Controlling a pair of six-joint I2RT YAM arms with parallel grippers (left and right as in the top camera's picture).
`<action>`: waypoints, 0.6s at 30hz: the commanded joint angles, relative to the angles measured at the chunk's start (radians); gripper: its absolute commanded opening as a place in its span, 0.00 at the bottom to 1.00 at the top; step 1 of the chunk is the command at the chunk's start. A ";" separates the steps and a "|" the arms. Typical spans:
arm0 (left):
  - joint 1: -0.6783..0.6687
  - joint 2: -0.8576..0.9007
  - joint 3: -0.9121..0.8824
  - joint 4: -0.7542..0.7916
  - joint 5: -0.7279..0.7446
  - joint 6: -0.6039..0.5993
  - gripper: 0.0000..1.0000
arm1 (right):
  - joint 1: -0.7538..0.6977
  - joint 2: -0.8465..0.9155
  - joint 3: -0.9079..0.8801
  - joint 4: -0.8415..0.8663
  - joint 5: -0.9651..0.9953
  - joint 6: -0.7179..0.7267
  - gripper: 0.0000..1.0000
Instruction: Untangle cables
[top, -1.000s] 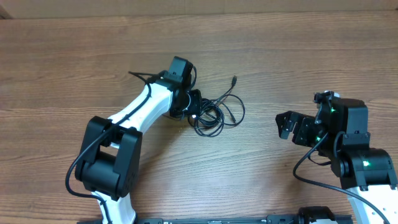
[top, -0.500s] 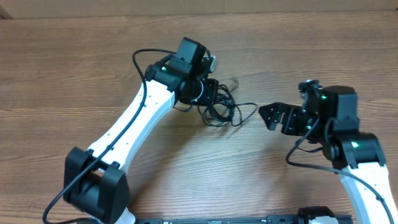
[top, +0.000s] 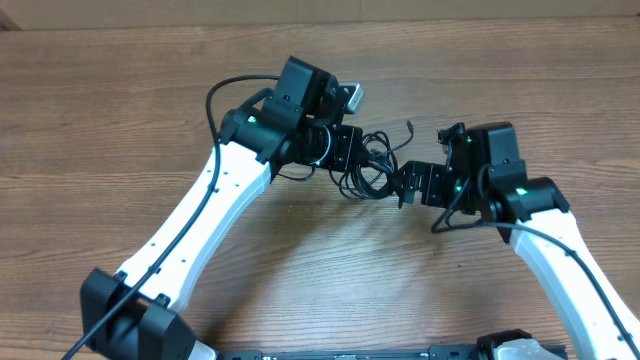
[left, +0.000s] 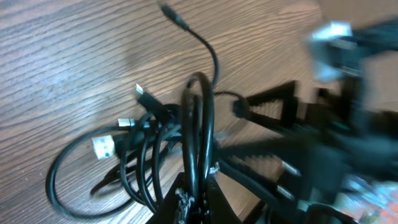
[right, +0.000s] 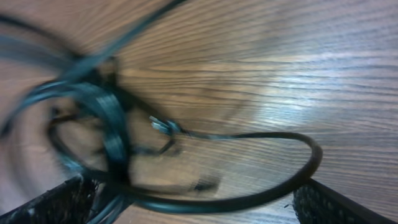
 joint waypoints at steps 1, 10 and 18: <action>0.000 -0.074 0.032 0.011 0.054 0.022 0.04 | 0.005 0.040 0.026 0.023 0.045 0.065 1.00; 0.001 -0.119 0.032 0.000 0.096 0.027 0.04 | 0.005 0.105 0.026 0.014 0.261 0.235 1.00; 0.000 -0.120 0.032 -0.107 -0.129 0.071 0.04 | 0.005 0.105 0.026 0.092 -0.110 0.081 1.00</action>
